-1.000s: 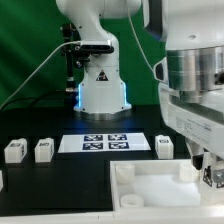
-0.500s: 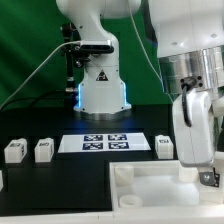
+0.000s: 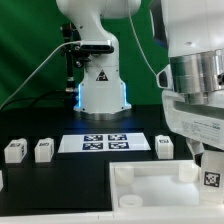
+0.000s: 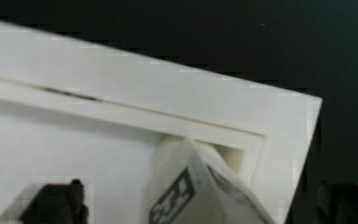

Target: Assemble one leg

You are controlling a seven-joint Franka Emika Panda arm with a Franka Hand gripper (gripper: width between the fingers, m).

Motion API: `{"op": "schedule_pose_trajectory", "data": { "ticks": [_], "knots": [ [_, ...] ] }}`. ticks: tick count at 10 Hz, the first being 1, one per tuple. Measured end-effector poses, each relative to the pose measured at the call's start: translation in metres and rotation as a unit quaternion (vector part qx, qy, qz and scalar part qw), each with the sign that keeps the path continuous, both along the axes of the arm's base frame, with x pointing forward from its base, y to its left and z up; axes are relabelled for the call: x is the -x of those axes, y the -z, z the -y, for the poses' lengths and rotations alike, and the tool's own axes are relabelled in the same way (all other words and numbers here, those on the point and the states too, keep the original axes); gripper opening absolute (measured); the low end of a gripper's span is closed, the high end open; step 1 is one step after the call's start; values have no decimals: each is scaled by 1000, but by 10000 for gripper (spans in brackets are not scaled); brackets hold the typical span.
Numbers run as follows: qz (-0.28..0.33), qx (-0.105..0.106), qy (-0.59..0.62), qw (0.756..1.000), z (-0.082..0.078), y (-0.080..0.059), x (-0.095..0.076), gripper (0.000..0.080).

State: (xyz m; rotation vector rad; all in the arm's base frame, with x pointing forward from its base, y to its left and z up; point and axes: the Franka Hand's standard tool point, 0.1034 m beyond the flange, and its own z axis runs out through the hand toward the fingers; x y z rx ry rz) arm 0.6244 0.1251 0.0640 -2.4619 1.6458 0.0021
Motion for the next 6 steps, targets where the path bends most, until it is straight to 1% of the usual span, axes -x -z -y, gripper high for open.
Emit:
{"op": "schedule_pose_trajectory", "data": {
  "ticks": [2, 3, 4, 5, 6],
  "knots": [
    [17, 12, -116, 993, 1, 0, 0, 649],
    [22, 37, -252, 967, 3, -3, -2, 649],
    [27, 38, -253, 966, 4, -3, -3, 649],
    [27, 39, -260, 965, 4, -2, -3, 626],
    [24, 37, -239, 970, 4, -2, -3, 626]
  ]
}}
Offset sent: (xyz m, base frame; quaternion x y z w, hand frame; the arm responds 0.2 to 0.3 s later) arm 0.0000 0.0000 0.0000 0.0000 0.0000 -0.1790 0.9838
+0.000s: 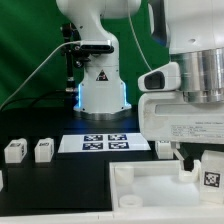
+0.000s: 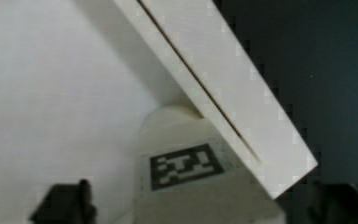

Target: Assemble one leg

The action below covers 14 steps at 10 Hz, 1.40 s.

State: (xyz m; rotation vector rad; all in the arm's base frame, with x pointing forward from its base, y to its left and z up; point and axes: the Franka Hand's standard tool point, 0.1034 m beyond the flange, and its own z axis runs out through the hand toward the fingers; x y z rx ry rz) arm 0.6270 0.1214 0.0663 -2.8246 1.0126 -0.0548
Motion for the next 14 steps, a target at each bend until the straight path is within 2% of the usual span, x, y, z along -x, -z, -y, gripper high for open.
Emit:
{"op": "schedule_pose_trajectory", "data": {
  "ticks": [1, 2, 4, 5, 6, 7, 8, 9, 10, 11, 12, 13, 14],
  "knots": [
    [0, 0, -1, 1000, 0, 0, 0, 456],
    [-10, -12, 79, 997, -2, 0, 0, 294],
    [-20, -19, 162, 986, -2, 0, 0, 297],
    [-33, -33, 254, 966, -4, 0, 1, 297],
    [-48, -43, 351, 934, -5, 1, -1, 297],
    [-60, -65, 465, 881, -2, 1, -4, 296],
    [-61, -73, 519, 850, -3, 1, -5, 296],
    [-60, -73, 515, 852, -4, 1, -5, 296],
    [-56, -70, 488, 868, -4, 1, -5, 306],
    [-52, -64, 450, 889, -9, 3, -2, 482],
    [-36, -49, 341, 938, -11, 4, 0, 482],
    [-21, -35, 239, 970, -12, 5, 1, 612],
    [-10, -22, 143, 989, -15, 7, 3, 638]
  ]
}}
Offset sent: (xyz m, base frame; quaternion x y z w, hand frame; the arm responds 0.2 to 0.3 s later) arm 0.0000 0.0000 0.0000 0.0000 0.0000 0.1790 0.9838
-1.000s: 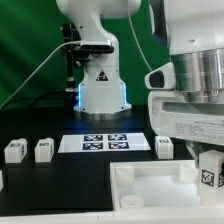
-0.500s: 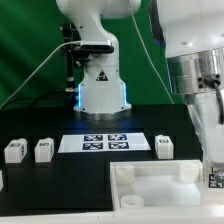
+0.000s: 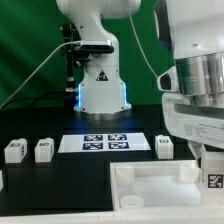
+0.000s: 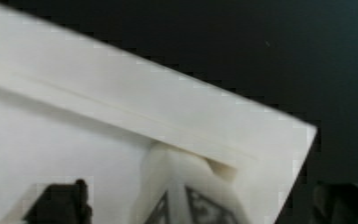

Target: Assemble one leg

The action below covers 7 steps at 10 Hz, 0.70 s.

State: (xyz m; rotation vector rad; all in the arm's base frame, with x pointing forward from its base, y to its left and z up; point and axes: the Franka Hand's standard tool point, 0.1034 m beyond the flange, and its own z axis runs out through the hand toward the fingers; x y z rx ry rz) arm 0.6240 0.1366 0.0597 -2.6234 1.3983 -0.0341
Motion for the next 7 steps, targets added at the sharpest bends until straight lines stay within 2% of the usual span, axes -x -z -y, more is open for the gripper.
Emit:
{"op": "schedule_pose_trajectory", "data": {
  "ticks": [3, 4, 5, 6, 7],
  "knots": [
    [20, 18, -147, 989, 4, 0, -1, 649],
    [29, 46, -278, 959, 12, -1, -4, 649],
    [38, 68, -390, 918, 22, -5, -12, 649],
    [43, 72, -414, 906, 22, -4, -12, 649],
    [42, 69, -397, 914, 21, -3, -12, 649]
  ]
}}
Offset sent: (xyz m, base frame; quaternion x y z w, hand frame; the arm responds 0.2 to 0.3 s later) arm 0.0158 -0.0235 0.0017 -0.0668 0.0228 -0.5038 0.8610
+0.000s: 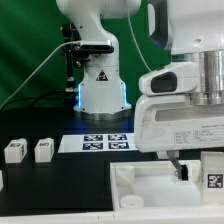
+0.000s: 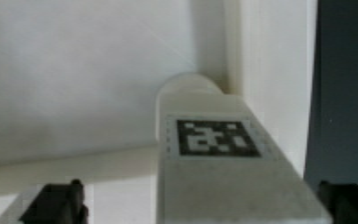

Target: Assemble one leg

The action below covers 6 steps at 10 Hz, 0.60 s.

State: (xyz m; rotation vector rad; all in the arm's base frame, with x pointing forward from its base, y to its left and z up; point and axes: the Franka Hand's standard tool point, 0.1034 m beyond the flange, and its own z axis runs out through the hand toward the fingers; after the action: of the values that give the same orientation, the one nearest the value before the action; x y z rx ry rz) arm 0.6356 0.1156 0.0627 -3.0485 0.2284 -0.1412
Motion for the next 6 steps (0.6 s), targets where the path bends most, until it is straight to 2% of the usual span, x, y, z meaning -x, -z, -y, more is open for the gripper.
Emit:
{"op": "schedule_pose_trajectory", "data": {
  "ticks": [1, 2, 3, 4, 5, 6],
  "knots": [
    [0, 0, 1, 1000, 1, 0, 0, 522],
    [-4, -6, 56, 998, 0, 0, 0, 387],
    [-7, -10, 98, 995, 1, 0, 0, 291],
    [-16, -21, 206, 978, 2, 0, 0, 291],
    [-20, -25, 250, 968, 3, 0, 0, 291],
    [-28, -33, 329, 943, 3, 0, 1, 291]
  ]
}}
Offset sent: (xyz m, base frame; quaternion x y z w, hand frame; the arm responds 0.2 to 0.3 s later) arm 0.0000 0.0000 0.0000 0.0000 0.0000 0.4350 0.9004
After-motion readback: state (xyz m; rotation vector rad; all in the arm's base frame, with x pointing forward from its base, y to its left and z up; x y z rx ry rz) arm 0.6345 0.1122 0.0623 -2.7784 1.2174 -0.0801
